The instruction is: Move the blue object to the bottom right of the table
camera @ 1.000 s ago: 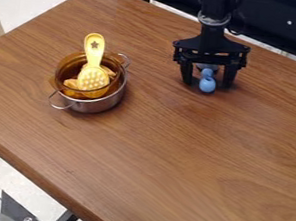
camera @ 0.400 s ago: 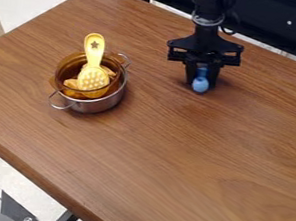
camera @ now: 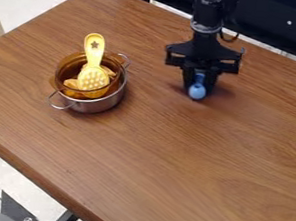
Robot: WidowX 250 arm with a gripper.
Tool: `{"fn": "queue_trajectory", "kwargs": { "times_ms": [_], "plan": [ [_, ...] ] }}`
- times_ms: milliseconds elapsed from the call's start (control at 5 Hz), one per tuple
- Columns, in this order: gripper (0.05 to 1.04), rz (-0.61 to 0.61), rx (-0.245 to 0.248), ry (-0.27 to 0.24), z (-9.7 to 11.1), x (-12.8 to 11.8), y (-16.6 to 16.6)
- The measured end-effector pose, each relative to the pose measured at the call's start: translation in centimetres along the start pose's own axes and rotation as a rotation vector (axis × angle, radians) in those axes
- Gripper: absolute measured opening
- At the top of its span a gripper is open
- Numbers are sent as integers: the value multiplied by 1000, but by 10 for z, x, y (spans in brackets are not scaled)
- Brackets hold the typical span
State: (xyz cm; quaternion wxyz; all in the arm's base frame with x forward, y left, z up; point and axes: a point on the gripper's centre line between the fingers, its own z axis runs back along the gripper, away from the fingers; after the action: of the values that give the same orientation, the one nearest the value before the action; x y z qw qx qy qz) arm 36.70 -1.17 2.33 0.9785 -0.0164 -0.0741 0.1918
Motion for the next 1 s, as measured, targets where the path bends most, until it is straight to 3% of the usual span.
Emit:
{"fn": "queue_trajectory", "kwargs": {
  "times_ms": [400, 1000],
  "plan": [
    [313, -102, -54, 42, 30, -27, -7],
    [313, -431, -84, 104, 34, -85, -37]
  ]
}}
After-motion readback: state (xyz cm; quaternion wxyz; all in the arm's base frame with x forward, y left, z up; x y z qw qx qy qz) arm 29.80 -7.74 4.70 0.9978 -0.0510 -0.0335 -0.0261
